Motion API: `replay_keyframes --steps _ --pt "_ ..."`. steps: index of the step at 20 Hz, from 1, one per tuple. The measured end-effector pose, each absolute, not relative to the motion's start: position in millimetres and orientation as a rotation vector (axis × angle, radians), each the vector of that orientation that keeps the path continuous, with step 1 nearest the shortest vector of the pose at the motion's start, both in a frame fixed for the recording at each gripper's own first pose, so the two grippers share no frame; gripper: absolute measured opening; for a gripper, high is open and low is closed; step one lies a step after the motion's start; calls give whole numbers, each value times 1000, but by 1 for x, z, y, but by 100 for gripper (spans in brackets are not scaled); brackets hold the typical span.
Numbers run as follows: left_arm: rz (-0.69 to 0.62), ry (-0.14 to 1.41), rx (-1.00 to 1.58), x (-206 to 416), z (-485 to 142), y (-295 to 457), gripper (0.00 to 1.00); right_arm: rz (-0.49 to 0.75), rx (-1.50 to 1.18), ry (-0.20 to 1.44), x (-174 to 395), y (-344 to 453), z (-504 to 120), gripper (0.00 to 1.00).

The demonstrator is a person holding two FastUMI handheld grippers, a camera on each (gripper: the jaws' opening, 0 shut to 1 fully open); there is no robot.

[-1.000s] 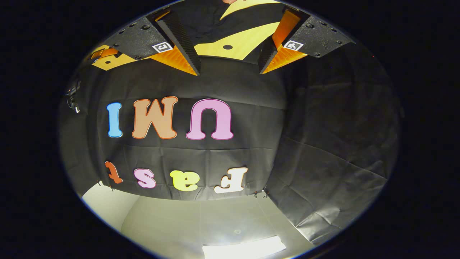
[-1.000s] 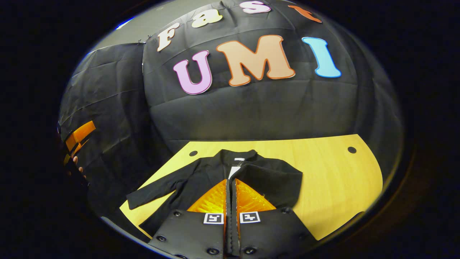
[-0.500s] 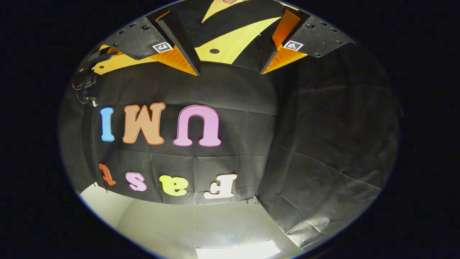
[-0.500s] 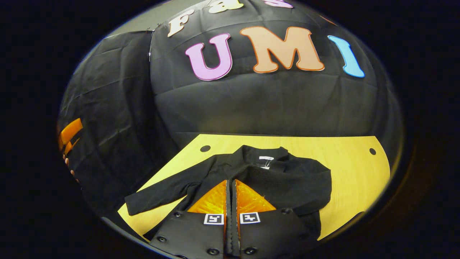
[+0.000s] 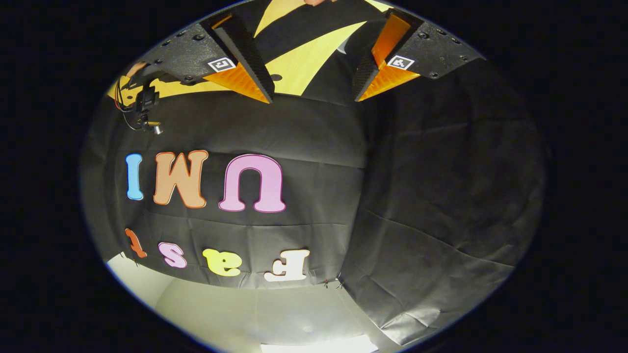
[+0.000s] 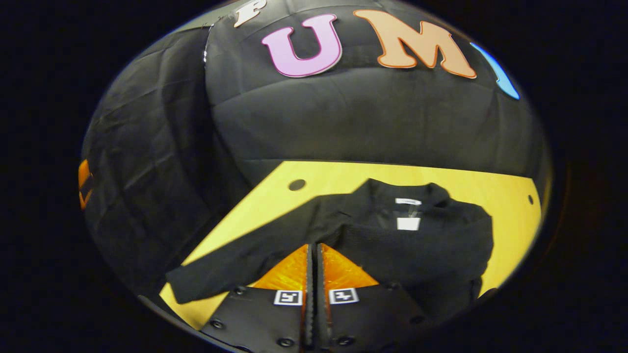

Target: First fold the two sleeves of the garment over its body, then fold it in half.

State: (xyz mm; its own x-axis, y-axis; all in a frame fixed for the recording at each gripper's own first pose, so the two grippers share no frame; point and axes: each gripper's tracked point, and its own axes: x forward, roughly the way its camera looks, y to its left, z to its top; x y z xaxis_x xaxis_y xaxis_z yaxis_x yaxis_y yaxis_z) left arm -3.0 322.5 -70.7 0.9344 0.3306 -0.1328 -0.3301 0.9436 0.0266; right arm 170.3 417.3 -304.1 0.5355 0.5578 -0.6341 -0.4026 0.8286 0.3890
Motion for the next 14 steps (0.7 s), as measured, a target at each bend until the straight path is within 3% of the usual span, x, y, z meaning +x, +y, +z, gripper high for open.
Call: replay_keyframes --steps 3,12,14 --pt "342 145 4 -1 -74 327 99 503 168 697 187 403 -274 98" --pt "323 212 -1 -11 -114 334 99 415 76 539 161 328 -211 97" --pt "324 250 10 -17 -133 341 99 404 70 480 153 318 -189 93"
